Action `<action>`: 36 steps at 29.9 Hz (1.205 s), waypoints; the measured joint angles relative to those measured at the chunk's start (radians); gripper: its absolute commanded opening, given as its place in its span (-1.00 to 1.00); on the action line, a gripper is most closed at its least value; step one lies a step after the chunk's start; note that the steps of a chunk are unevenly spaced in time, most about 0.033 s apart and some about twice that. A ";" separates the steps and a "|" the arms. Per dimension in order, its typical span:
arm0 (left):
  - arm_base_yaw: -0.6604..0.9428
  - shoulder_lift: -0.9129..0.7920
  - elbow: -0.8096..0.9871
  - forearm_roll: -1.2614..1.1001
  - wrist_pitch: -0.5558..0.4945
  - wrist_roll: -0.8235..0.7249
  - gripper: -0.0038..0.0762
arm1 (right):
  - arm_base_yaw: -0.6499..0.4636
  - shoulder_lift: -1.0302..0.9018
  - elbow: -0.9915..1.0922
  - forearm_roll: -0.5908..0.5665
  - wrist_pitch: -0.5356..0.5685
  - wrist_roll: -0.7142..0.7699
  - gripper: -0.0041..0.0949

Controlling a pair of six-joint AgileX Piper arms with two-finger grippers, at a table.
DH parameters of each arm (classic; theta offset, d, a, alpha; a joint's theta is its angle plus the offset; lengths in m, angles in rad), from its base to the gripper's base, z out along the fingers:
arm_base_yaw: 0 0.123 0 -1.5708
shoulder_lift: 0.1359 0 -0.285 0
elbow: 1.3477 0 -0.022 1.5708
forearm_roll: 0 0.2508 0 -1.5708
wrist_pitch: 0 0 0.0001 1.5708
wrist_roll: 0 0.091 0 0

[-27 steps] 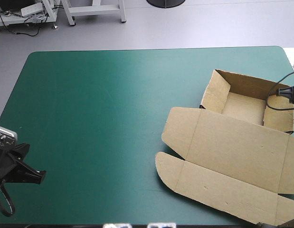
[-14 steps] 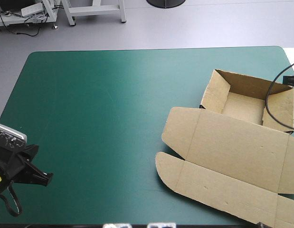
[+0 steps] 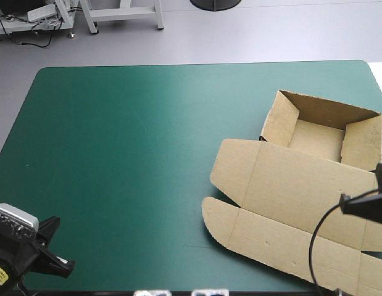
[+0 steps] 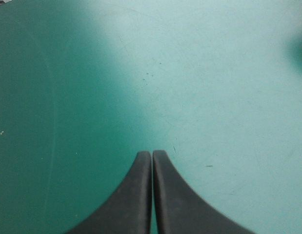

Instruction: Fold the box

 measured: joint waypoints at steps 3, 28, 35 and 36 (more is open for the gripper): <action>0.000 -0.050 0.058 -0.019 -0.005 0.000 -0.92 | 0.000 -0.114 0.142 0.049 -0.040 -0.027 -0.97; 0.000 -0.154 0.280 -0.060 -0.080 0.000 -0.92 | 0.298 -0.340 0.708 0.178 -0.164 -0.296 -0.97; 0.000 -0.154 0.280 -0.060 -0.101 -0.011 -0.92 | 0.387 -0.340 0.708 0.091 -0.176 -0.267 -0.97; 0.000 -0.154 0.280 -0.060 -0.104 -0.011 -0.92 | 0.388 -0.340 0.708 0.089 -0.181 -0.264 -0.96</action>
